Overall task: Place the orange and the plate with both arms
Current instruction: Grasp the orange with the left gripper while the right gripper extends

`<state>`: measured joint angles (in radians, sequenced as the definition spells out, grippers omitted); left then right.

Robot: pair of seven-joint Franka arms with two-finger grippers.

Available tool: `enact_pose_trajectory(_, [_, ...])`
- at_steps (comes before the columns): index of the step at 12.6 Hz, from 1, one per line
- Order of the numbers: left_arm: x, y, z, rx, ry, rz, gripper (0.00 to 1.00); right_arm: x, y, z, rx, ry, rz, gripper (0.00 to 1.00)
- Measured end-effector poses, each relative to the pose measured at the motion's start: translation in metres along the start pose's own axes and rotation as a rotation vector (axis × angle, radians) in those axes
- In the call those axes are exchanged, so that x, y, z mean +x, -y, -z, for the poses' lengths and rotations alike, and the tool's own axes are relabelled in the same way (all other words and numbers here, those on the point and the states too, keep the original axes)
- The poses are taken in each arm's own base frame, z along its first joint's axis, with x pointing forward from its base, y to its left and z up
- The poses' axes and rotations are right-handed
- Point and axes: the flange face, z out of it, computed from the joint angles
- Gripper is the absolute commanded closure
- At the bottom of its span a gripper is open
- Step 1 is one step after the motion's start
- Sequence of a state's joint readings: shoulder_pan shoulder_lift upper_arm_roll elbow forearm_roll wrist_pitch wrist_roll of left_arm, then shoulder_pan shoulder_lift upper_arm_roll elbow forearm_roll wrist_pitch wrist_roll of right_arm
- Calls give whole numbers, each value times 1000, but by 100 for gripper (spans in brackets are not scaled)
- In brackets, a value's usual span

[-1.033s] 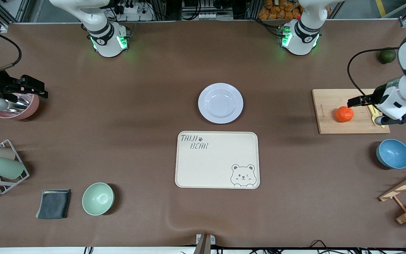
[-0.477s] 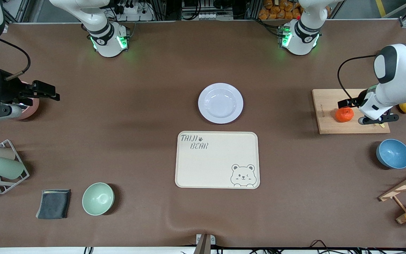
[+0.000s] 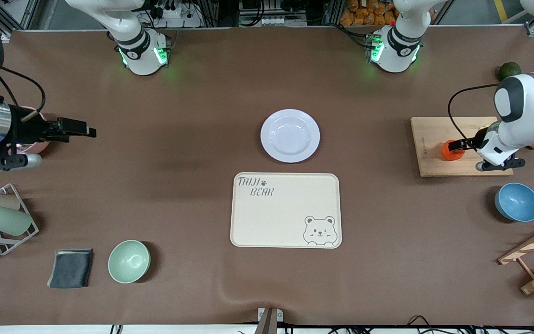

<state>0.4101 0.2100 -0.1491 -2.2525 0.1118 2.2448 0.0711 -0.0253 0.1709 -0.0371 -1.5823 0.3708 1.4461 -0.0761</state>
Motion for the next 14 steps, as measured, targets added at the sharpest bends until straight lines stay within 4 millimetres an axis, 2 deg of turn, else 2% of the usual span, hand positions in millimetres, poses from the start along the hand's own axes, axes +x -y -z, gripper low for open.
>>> enact_pose_trajectory(2, [3, -1, -13, -7, 11, -5, 0, 8, -11, -17, 81, 15, -30, 0])
enact_pose_trajectory(4, [3, -3, -16, -9, 16, -8, 0, 13, -17, -33, 132, 27, -51, 0])
enact_pose_trajectory(6, [4, -4, -19, -10, 18, -9, 0, 15, -14, -46, 183, 40, -62, 0])
enact_pose_trajectory(11, [7, -5, -40, -19, 36, -15, 0, 20, -18, -108, 336, 65, -139, 0])
enact_pose_trajectory(14, [9, -5, -48, 20, 39, -57, 0, 21, -11, -131, 372, 61, -160, 0])
